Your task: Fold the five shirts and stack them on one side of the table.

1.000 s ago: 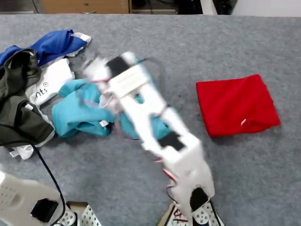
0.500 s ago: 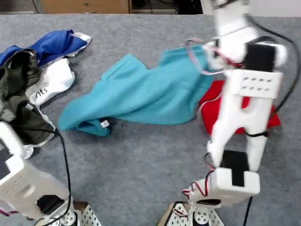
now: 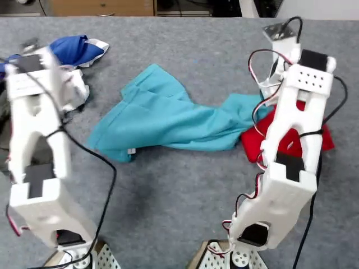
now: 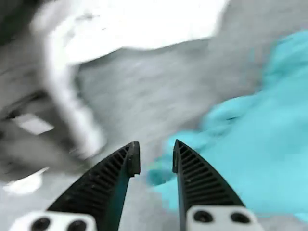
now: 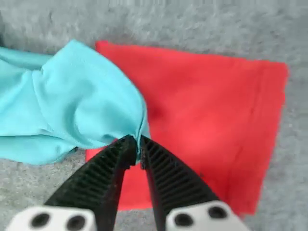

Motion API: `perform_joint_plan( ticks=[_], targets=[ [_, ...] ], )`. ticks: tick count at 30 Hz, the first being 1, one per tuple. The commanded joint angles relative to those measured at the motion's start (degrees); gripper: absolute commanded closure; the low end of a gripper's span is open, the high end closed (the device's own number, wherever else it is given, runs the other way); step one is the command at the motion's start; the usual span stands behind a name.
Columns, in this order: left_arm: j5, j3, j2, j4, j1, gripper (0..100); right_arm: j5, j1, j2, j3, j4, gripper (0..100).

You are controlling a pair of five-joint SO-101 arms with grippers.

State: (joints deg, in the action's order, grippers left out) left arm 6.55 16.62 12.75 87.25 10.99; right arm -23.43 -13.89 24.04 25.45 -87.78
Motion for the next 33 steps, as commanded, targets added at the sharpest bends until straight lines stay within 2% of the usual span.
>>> perform_joint_plan(
  ticks=[1, 4, 6, 11, 15, 24, 28, 33],
  targets=[
    [4.57, 2.11, -1.27, -10.73, -7.38, 87, -0.26, -0.84, -0.31, -4.18, 5.27, 99.2],
    [7.47, 3.43, 1.71, -19.08, -9.23, 87, 0.0, -0.48, 0.04, -9.45, 11.52, 99.2],
    [8.79, 5.63, 5.93, -20.4, -10.02, 85, 1.32, -0.04, -0.13, -12.88, 15.91, 99.1],
    [14.86, 19.43, 19.65, -15.38, -10.99, 83, 1.93, 0.13, -0.04, -16.66, 22.15, 99.1],
    [19.34, 33.14, 31.25, -13.01, -12.57, 82, 3.52, 0.13, 0.04, -16.75, 23.21, 99.0],
    [24.62, 61.01, 50.24, -6.42, -15.56, 83, 3.43, 0.13, 0.13, -18.68, 25.58, 99.0],
    [26.29, 66.99, 54.99, -4.4, -15.56, 83, 3.43, 0.13, 0.13, -18.68, 25.58, 99.0],
    [26.55, 67.25, 57.71, -3.96, -15.65, 86, 3.43, 0.13, 0.13, -18.68, 25.58, 99.0]
  ],
)
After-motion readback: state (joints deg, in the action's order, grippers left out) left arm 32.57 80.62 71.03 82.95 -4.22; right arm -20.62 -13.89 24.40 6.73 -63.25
